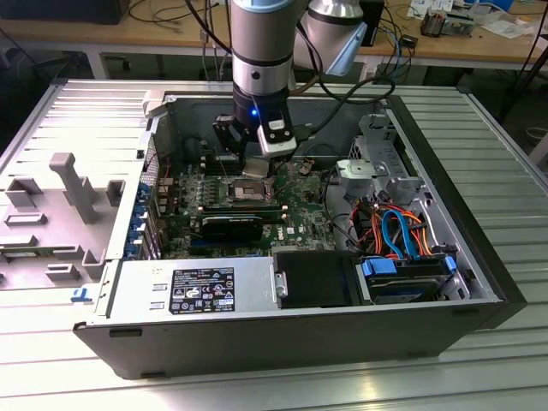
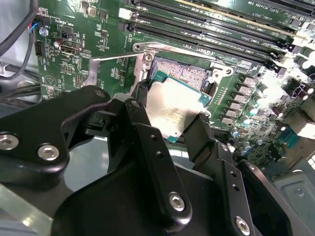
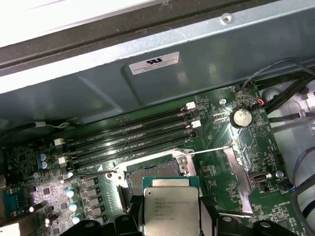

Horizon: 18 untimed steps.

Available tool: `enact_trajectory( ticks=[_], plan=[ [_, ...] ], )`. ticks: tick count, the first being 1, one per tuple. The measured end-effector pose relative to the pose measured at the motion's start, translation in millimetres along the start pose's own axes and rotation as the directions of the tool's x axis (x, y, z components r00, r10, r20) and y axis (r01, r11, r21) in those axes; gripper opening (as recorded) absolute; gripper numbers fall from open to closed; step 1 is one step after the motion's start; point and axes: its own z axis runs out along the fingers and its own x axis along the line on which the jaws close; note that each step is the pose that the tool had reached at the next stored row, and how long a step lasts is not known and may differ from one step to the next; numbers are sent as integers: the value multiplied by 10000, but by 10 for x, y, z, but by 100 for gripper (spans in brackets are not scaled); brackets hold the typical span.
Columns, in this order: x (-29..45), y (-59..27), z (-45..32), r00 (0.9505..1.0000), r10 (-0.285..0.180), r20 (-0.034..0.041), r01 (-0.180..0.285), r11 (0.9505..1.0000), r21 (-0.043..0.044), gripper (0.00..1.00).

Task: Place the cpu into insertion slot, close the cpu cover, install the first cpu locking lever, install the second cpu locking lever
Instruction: 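Place the cpu into insertion slot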

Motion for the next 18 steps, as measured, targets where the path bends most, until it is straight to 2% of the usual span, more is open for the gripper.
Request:
enact_trajectory(
  ticks=[18],
  plan=[
    [0, -1, 16, 9971, 753, 76, -753, 9972, 25, 54]
  ],
)
